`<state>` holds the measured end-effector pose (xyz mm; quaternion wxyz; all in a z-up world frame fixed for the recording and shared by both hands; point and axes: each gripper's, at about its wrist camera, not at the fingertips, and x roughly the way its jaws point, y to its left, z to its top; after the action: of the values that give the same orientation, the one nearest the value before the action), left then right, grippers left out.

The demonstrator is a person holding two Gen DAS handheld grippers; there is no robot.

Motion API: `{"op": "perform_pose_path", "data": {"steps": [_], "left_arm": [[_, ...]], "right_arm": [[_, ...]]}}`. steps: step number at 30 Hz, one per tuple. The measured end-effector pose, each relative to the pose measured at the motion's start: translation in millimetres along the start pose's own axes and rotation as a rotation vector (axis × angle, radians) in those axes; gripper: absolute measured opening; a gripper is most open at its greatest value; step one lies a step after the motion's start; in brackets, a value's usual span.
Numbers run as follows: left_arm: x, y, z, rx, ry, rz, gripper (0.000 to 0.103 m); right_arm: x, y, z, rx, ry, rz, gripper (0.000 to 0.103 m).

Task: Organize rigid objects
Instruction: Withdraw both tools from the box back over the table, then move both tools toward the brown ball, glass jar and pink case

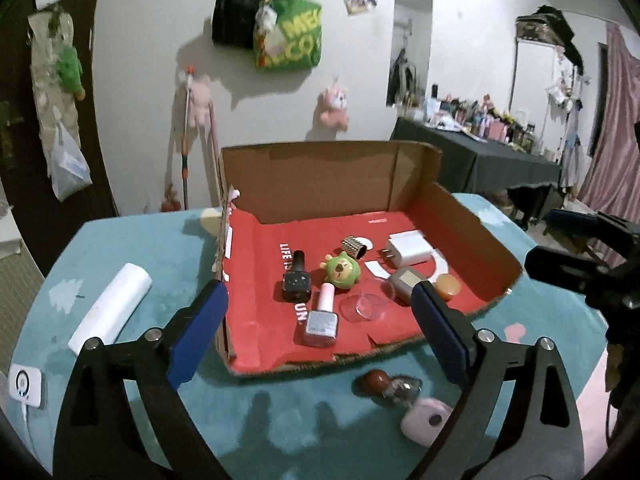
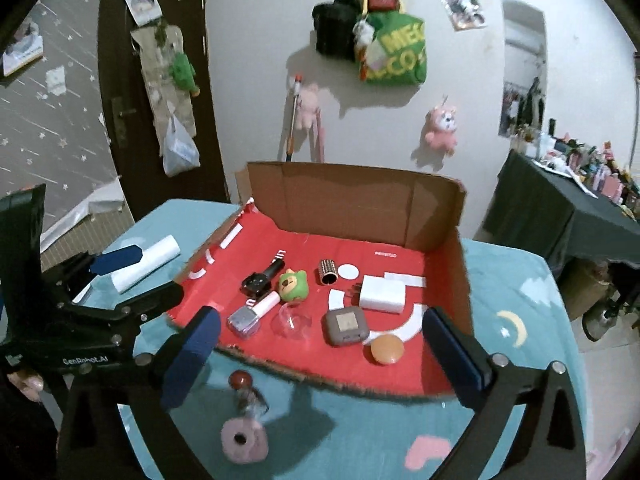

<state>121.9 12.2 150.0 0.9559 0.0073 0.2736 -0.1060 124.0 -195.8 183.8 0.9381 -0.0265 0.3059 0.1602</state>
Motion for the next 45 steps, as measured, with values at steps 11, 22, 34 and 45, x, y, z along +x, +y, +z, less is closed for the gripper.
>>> {"op": "perform_pose_path", "data": {"steps": [11,22,34,45], "left_arm": [[-32.9,-17.3,-65.6,-0.028,-0.080,0.036,0.098],[3.7,-26.2,-114.2,-0.059,0.020,0.065,0.098],[15.0,-24.8,-125.3,-0.077,0.041,0.105,0.097],[18.6,-24.9,-124.4,-0.067,0.058,0.108,0.097]], "right_arm": [[-23.1,4.4,-83.6,0.026,-0.099,-0.155,0.103],[18.2,-10.7,-131.5,0.127,-0.036,-0.174,0.103],[30.5,-21.4,-142.0,0.183,-0.018,-0.185,0.103],[33.6,-19.4,-140.5,0.172,0.001,-0.194,0.103]]}}
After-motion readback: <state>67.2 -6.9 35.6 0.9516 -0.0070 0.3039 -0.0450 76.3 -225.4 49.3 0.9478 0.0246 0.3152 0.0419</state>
